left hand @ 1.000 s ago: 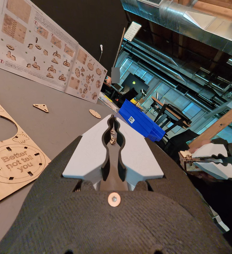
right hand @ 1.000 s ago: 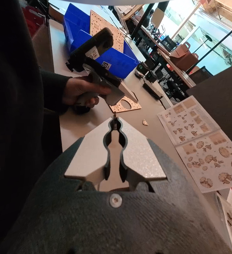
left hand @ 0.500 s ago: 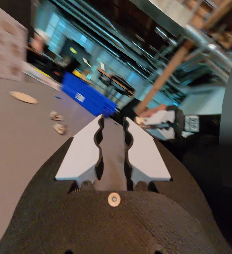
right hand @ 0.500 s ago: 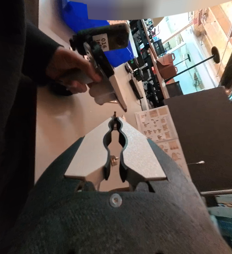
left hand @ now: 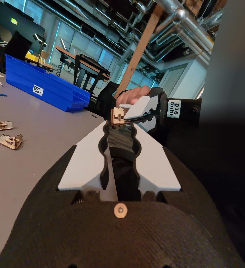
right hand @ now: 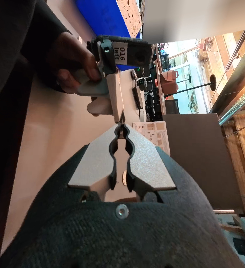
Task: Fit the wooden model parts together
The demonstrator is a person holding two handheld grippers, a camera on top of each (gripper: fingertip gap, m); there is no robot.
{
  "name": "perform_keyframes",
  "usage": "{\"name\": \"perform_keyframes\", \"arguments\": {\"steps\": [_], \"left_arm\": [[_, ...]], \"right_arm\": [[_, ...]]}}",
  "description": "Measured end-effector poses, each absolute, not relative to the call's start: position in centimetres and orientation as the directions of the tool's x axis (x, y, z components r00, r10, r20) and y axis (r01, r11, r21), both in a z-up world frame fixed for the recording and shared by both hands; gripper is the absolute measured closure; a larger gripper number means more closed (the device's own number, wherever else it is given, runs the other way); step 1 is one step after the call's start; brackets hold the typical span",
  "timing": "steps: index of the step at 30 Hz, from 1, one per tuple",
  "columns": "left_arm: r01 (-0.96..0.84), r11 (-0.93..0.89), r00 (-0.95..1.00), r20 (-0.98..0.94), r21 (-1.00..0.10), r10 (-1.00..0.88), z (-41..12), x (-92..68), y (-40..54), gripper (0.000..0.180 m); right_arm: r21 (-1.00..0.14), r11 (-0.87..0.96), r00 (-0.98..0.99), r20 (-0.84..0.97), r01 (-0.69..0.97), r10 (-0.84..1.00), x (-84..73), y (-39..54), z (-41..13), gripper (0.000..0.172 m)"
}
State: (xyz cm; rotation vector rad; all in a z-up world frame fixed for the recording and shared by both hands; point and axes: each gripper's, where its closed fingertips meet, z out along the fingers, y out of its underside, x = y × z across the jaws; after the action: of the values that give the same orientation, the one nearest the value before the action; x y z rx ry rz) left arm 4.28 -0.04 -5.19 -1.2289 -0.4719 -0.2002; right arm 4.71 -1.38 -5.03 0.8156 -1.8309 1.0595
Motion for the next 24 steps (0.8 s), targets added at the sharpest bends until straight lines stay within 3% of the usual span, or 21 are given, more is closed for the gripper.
{"name": "perform_keyframes", "arguments": {"steps": [7, 15, 17, 20, 24], "left_arm": [[0.377, 0.346, 0.896, 0.432, -0.859, 0.097, -4.8, 4.5, -0.3, 0.163], [0.36, 0.345, 0.902, 0.418, -0.867, 0.109, -4.8, 4.5, -0.4, 0.164], [0.348, 0.373, 0.898, 0.42, -0.86, 0.13, -4.6, 4.2, -1.0, 0.164], [0.341, 0.414, 0.891, 0.431, -0.844, 0.145, -4.3, 3.7, -1.8, 0.165], [0.314, 0.382, 0.9, 0.4, -0.869, 0.171, -4.6, 3.8, -1.4, 0.165]], "right_arm": [[-0.387, 0.403, -0.459, 0.883, -0.829, -0.097, 5.0, -1.3, -4.8, 0.171], [-0.483, 0.397, -0.549, 0.833, -0.781, -0.068, 5.2, -1.1, -4.7, 0.169], [-0.523, 0.398, -0.588, 0.807, -0.754, -0.054, 5.1, -1.1, -4.7, 0.157], [-0.634, 0.414, -0.702, 0.712, -0.653, -0.016, 4.5, -0.7, -4.8, 0.139], [-0.885, 0.315, -0.916, 0.389, -0.343, 0.096, 3.2, 0.1, -3.2, 0.138]]}}
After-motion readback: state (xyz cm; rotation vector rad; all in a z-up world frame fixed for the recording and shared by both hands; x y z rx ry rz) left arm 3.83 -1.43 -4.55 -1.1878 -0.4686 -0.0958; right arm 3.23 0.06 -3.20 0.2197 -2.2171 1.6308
